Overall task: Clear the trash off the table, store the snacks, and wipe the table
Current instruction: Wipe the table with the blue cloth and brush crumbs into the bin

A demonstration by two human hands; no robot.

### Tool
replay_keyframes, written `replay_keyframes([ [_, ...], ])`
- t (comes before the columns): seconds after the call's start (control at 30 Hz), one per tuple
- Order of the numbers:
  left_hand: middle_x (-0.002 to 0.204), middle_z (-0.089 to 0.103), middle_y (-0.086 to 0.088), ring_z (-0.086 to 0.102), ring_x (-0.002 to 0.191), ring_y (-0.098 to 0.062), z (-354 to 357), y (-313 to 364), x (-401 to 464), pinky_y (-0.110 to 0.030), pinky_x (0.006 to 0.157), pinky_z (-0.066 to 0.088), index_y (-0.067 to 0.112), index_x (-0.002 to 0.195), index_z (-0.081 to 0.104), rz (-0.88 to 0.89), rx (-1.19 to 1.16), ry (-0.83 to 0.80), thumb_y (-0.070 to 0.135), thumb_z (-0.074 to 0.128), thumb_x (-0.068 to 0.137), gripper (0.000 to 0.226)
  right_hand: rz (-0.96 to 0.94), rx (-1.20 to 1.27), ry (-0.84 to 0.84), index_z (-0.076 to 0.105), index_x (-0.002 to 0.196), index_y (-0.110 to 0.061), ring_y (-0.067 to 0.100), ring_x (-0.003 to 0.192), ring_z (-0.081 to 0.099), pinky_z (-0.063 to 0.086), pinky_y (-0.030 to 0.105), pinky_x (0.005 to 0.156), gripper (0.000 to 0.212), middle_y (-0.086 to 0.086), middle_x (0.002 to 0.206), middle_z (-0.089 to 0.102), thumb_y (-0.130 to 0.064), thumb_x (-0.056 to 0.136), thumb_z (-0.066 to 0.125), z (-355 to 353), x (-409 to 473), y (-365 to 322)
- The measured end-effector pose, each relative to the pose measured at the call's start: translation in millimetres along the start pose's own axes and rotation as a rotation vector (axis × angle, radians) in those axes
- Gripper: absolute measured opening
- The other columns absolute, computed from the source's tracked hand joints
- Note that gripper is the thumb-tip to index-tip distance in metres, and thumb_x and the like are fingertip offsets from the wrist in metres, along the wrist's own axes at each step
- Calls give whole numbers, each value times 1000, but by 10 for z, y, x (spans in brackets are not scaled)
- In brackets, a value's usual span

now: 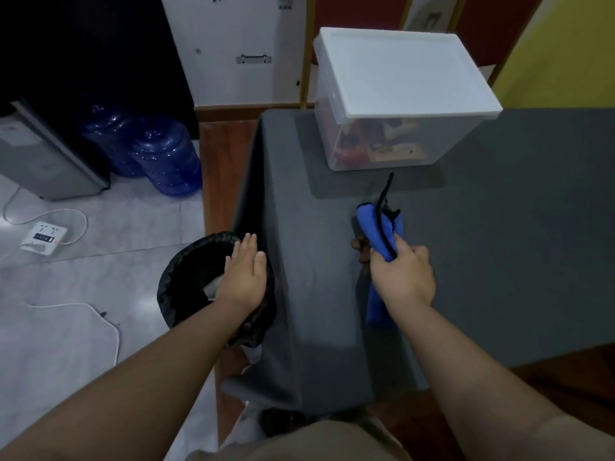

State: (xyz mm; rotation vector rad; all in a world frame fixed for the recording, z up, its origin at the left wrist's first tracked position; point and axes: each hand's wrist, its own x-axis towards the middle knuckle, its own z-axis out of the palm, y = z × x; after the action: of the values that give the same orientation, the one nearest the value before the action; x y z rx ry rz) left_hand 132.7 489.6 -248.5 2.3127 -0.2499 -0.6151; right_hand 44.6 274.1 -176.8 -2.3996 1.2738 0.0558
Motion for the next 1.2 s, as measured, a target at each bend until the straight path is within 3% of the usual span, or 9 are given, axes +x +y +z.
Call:
replay_keyframes([
  [0.17, 159, 8, -1, 0, 146, -14, -114, -101, 17, -29, 117, -6, 12, 150, 12, -15, -81, 64, 24, 19, 103, 50, -55, 79, -47, 50, 129, -38, 22, 84, 50, 39, 29, 66, 41, 0, 104, 40, -43, 89, 49, 193, -155, -398],
  [0.33, 159, 9, 2, 0, 146, -11, -257, -166, 24, -27, 117, -4, 14, 151, 13, -29, -138, 110, 25, 18, 103, 49, -140, 128, -110, 49, 132, -36, 23, 91, 55, 52, 35, 72, 45, -2, 104, 40, -45, 88, 50, 429, -316, -787],
  [0.6, 159, 11, 0, 2, 146, -13, -416, -341, 48, -32, 119, -2, 14, 150, 13, -71, -161, 155, 24, 19, 103, 49, -216, 225, -207, 48, 134, -37, 20, 88, 57, 50, 31, 69, 45, -3, 104, 40, -40, 89, 51, 629, -510, -1198],
  [0.77, 158, 13, 0, 4, 146, -12, -470, -358, 58, -33, 120, -1, 14, 150, 14, -94, -185, 170, 23, 20, 103, 49, -186, 460, -281, 62, 114, -22, 17, 83, 60, 44, 25, 67, 30, 6, 106, 60, -35, 87, 56, 629, -416, -1207],
  [0.93, 159, 11, -1, 3, 146, -12, -470, -276, 92, -29, 118, -5, 13, 150, 13, -79, -173, 150, 23, 19, 103, 49, -61, 590, -190, 62, 89, -23, 20, 84, 62, 44, 28, 72, 8, 1, 90, 66, -29, 84, 63, 267, -201, -994],
  [1.1, 159, 8, 1, 0, 146, -11, -367, -107, 111, -25, 116, -7, 13, 150, 11, -13, -177, 85, 25, 19, 103, 49, 2, 475, -64, 61, 92, -23, 24, 86, 60, 45, 31, 75, 10, 2, 89, 64, -29, 84, 63, -202, 58, -551],
  [1.2, 159, 8, 1, 0, 146, -11, -293, 12, 140, -27, 117, -6, 14, 151, 11, 12, -167, 46, 25, 19, 103, 50, -8, 176, -1, 60, 107, -26, 27, 80, 56, 44, 32, 68, 21, 5, 92, 59, -33, 88, 55, -335, 159, -299],
])
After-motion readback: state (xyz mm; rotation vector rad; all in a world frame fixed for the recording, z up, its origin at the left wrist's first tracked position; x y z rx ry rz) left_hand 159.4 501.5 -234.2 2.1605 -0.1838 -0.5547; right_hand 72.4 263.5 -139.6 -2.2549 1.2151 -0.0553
